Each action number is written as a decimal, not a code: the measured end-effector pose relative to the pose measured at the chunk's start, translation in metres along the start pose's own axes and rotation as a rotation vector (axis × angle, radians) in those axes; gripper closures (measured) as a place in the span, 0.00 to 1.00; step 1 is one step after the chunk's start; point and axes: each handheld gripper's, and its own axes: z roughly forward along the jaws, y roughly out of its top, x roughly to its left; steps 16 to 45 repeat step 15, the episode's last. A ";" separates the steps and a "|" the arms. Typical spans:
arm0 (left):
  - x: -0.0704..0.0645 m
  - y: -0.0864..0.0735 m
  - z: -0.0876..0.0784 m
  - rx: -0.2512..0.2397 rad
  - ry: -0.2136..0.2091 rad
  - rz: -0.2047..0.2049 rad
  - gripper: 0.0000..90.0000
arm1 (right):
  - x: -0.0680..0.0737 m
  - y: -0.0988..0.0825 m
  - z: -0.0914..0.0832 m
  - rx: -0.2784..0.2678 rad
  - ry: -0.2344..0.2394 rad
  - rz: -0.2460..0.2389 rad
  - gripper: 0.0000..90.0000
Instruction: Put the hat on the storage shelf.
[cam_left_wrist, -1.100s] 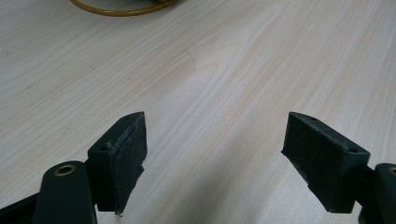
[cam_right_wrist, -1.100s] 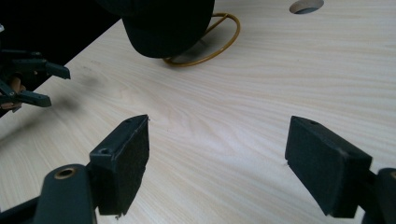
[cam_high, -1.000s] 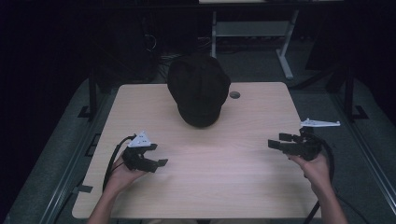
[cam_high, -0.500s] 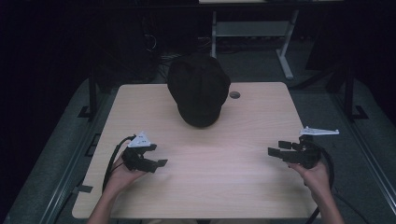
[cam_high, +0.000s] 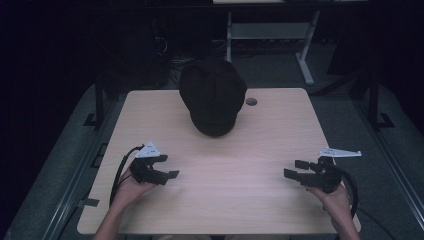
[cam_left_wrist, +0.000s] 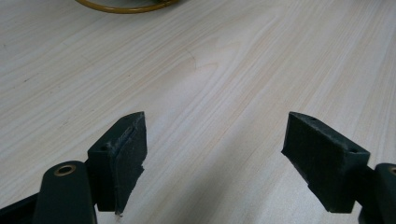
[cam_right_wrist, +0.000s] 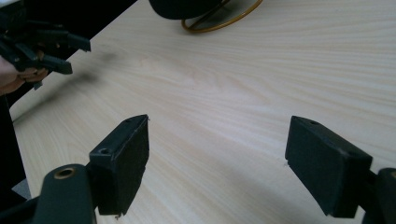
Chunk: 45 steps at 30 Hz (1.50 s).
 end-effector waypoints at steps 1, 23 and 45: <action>0.000 0.000 0.000 -0.004 0.001 0.001 0.24 | 0.002 -0.002 0.001 0.001 0.004 -0.005 0.23; 0.005 -0.001 -0.002 -0.042 -0.011 -0.028 0.24 | 0.019 -0.018 0.008 -0.002 0.044 -0.064 0.22; 0.005 -0.001 -0.002 -0.042 -0.011 -0.028 0.24 | 0.019 -0.018 0.008 -0.002 0.044 -0.064 0.22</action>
